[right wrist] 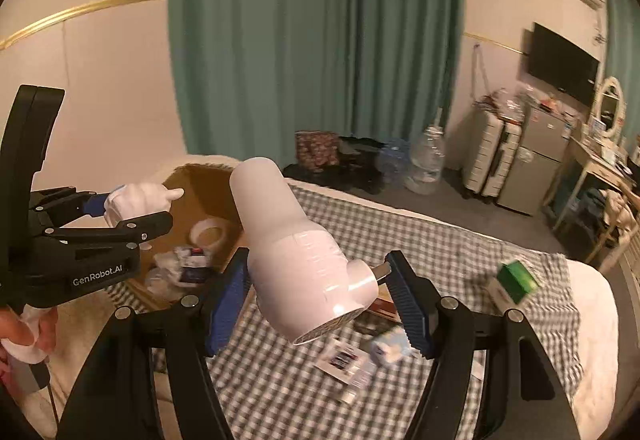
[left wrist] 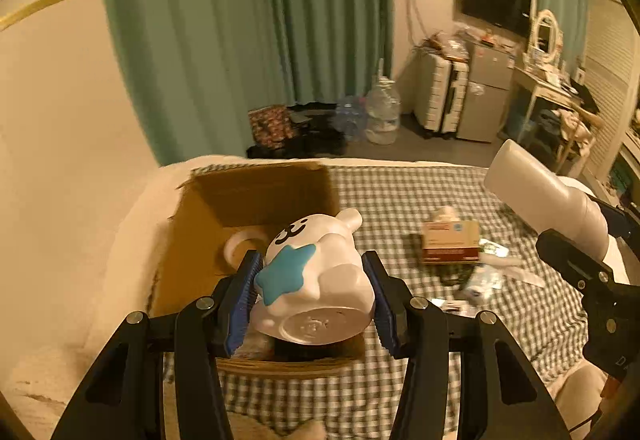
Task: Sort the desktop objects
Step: 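Carry the bunny and hair dryer into the cardboard box and release, then return both grippers to the bed and reach toward toothpaste and comb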
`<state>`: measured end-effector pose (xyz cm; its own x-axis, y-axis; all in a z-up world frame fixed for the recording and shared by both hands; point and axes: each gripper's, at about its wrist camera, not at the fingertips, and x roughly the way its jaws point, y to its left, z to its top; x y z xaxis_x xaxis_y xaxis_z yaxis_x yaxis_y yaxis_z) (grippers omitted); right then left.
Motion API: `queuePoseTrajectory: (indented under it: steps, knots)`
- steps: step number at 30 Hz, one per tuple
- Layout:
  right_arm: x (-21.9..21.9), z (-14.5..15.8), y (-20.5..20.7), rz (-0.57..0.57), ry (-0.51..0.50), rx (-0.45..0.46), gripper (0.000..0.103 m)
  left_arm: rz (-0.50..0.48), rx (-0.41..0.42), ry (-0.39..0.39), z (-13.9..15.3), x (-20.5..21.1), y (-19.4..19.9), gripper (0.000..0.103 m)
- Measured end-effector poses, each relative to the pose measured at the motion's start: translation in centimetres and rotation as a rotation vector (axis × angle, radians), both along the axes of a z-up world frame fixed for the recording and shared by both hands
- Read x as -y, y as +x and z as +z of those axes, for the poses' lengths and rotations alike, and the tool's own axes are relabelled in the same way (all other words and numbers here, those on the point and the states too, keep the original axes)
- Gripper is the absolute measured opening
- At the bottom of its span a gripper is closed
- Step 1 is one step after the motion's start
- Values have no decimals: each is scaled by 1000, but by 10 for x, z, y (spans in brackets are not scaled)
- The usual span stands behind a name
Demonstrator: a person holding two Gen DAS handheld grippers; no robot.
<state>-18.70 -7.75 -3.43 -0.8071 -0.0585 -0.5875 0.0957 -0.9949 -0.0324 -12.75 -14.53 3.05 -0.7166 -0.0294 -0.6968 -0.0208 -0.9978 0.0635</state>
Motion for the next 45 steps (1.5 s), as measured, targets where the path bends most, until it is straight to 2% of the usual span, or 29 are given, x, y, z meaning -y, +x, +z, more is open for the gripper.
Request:
queuePoseTrajectory:
  steps: [8, 14, 17, 19, 20, 21, 22, 29, 34, 37, 40, 45]
  knots:
    - [72, -39, -61, 108, -66, 97, 67, 90, 46, -5, -38, 61, -13, 52]
    - [95, -65, -96, 130, -123, 140, 68, 111, 66, 18, -67, 82, -22, 52]
    - [93, -72, -112, 113, -209, 160, 68, 107, 67, 21, -76, 86, -26, 54]
    - [85, -74, -119, 99, -309, 168, 77, 121, 64, 19, -77, 87, -27, 70]
    - [81, -74, -121, 87, -338, 167, 88, 135, 58, 16, -76, 88, -27, 86]
    - [75, -74, -121, 78, -368, 162, 90, 146, 46, 17, -74, 88, -27, 91]
    - [70, -74, -121, 76, -385, 156, 90, 151, 31, 23, -73, 89, -26, 91]
    - [50, -74, -94, 27, -312, 138, 90, 141, 34, 51, -69, 79, -19, 95]
    - [8, -67, -57, -33, -300, 111, 90, 109, 40, 37, -64, 50, -5, 96]
    - [-24, -58, -30, -69, -304, 88, 90, 75, 34, 37, -56, 21, 8, 98]
    - [-56, -52, 0, -116, -261, 57, 90, 19, 22, 20, -52, -12, 22, 101]
    - [-116, -55, 49, -214, -213, 27, 90, -69, 35, 1, -58, -82, 37, 103]
